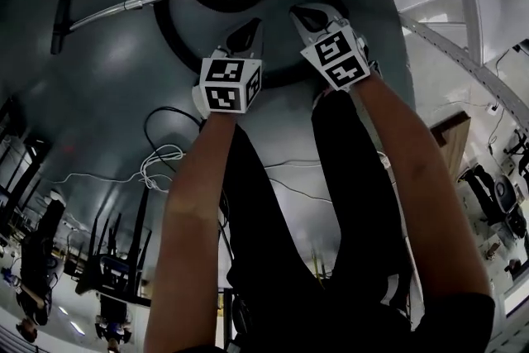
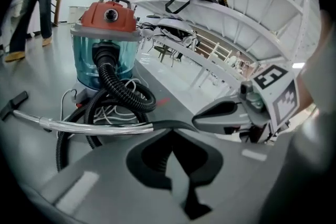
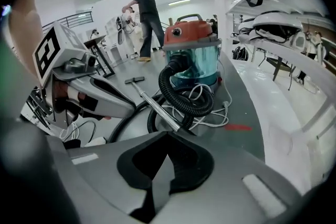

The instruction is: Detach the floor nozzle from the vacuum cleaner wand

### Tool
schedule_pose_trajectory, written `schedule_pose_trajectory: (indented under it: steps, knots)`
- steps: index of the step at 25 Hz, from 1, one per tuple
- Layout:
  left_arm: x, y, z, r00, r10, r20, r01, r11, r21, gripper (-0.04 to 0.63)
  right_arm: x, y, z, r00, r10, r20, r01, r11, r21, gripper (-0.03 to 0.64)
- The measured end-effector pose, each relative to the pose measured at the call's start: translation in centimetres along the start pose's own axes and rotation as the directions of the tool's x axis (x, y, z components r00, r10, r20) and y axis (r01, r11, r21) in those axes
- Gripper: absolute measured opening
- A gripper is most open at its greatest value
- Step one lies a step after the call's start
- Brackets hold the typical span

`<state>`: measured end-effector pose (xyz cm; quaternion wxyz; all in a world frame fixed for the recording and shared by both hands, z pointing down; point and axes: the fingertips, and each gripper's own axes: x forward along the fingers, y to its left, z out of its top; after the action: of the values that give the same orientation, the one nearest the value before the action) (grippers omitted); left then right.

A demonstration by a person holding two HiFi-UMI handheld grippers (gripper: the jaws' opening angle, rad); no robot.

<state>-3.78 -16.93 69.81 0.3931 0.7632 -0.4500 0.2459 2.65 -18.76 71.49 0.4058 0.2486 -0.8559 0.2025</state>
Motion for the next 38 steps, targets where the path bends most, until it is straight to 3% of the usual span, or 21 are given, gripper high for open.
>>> schedule_pose_trajectory:
  steps: [7, 8, 9, 10, 15, 20, 26, 28, 32, 34, 38]
  knots:
    - [4.2, 1.9, -0.6, 0.998, 0.057, 0.034, -0.055, 0.997, -0.057, 0.008, 3.3, -2.0, -0.6, 1.000, -0.006, -0.009, 0.005, 0.992, -0.124, 0.003]
    - [4.7, 2.1, -0.6, 0.998, 0.057, 0.040, -0.054, 0.996, -0.075, 0.008, 3.8, -2.2, -0.8, 1.000, -0.002, -0.016, 0.000, 0.990, -0.140, 0.017]
    - [5.2, 2.2, -0.7, 0.998, 0.055, 0.043, -0.051, 0.995, -0.085, 0.008, 4.4, -2.3, -1.0, 1.000, 0.010, -0.030, -0.015, 0.987, -0.159, 0.081]
    - [5.5, 2.3, -0.8, 0.998, 0.053, 0.043, -0.049, 0.995, -0.085, 0.008, 5.0, -2.3, -1.3, 0.999, 0.025, -0.046, -0.033, 0.984, -0.178, 0.115]
    - [6.8, 3.8, -1.8, 0.996, 0.083, 0.023, -0.083, 0.997, -0.003, 0.009, 7.6, -3.2, -1.6, 0.997, 0.028, -0.074, -0.047, 0.961, -0.273, 0.159]
    - [7.2, 4.7, -3.1, 0.996, 0.090, 0.025, -0.090, 0.996, 0.009, 0.092, 9.8, -3.6, -2.3, 0.989, 0.034, -0.142, -0.094, 0.891, -0.443, 0.186]
    - [6.8, 5.1, -5.2, 0.996, 0.077, 0.033, -0.077, 0.997, -0.008, 0.114, 12.1, -3.4, -3.8, 0.973, 0.032, -0.228, -0.160, 0.809, -0.566, 0.241]
    - [6.6, 5.3, -5.9, 0.997, 0.076, 0.032, -0.075, 0.997, -0.016, 0.118, 13.0, -3.6, -3.9, 0.968, 0.015, -0.250, -0.163, 0.796, -0.583, 0.259]
    - [6.1, 5.4, -6.8, 0.997, 0.077, 0.030, -0.076, 0.996, -0.036, 0.121, 13.9, -3.9, -4.5, 0.953, -0.046, -0.298, -0.160, 0.761, -0.629, 0.232]
    - [5.9, 5.5, -6.7, 0.996, 0.079, 0.034, -0.078, 0.996, -0.035, 0.124, 14.0, -4.2, -4.7, 0.950, -0.085, -0.300, -0.143, 0.737, -0.660, 0.161]
    - [5.9, 5.4, -6.1, 0.996, 0.081, 0.031, -0.081, 0.997, -0.006, 0.138, 13.9, -4.3, -5.0, 0.939, -0.117, -0.323, -0.138, 0.733, -0.666, 0.149]
